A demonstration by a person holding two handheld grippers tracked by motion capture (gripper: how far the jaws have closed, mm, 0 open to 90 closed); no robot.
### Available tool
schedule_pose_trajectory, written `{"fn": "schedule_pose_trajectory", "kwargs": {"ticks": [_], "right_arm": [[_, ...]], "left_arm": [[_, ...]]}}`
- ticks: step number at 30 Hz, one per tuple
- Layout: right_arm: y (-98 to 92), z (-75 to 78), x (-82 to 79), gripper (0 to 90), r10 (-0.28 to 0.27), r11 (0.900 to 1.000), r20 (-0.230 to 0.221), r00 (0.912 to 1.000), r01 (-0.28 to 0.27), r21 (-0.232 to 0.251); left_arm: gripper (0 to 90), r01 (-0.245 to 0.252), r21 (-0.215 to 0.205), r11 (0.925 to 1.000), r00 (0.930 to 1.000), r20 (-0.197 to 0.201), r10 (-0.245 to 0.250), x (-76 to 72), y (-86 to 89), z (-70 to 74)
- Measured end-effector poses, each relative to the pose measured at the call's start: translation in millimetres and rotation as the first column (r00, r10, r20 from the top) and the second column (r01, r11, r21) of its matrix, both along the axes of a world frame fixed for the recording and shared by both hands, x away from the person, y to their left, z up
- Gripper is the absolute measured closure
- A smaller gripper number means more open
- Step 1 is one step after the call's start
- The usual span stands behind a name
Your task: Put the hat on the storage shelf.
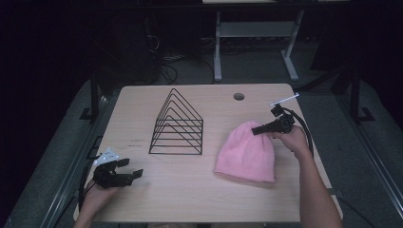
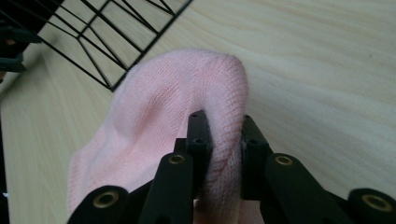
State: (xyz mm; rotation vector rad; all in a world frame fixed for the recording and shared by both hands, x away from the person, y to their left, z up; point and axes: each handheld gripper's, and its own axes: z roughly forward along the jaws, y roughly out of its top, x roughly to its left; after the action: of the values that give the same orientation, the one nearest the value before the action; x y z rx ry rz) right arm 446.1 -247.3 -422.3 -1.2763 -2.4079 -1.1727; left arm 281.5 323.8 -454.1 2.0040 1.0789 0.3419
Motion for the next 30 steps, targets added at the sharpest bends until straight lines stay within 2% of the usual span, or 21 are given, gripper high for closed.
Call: {"fn": "schedule_pose_trajectory", "kwargs": {"ticks": [5,8,14,20,21,30], "right_arm": [[1.4,10.7,-5.7,78.3,0.015,1.0,0.029,0.9995,-0.015,0.004],[3.3,24.9,-12.3,78.3,0.033,0.999,0.067,0.9972,-0.033,0.008],[7.6,40.8,-20.2,78.3,0.046,0.999,0.101,0.9939,-0.047,0.007],[14.5,59.4,-28.3,78.3,0.075,0.997,0.145,0.9866,-0.076,0.002],[17.0,67.0,-31.4,78.4,0.087,0.996,0.163,0.9828,-0.088,-0.001],[20.7,90.0,-38.3,78.4,0.105,0.994,0.219,0.9701,-0.105,-0.01]], "left_arm": [[21.0,0.001,-0.006,1.0,1.0,0.001,-0.001,-0.3,0.0,0.1],[21.1,0.002,-0.007,1.0,1.0,-0.002,-0.002,-0.2,-0.2,-0.4],[21.3,0.008,-0.01,0.9999,1.0,-0.001,-0.008,-0.6,-0.3,-0.1],[21.3,0.012,-0.002,0.9999,0.9999,-0.002,-0.012,-1.7,0.2,0.3],[21.3,0.005,-0.011,0.9999,1.0,-0.008,-0.005,-2.3,-0.2,0.3],[21.4,0.014,-0.012,0.9998,0.9998,-0.013,-0.015,-1.7,-0.2,-0.2]]}}
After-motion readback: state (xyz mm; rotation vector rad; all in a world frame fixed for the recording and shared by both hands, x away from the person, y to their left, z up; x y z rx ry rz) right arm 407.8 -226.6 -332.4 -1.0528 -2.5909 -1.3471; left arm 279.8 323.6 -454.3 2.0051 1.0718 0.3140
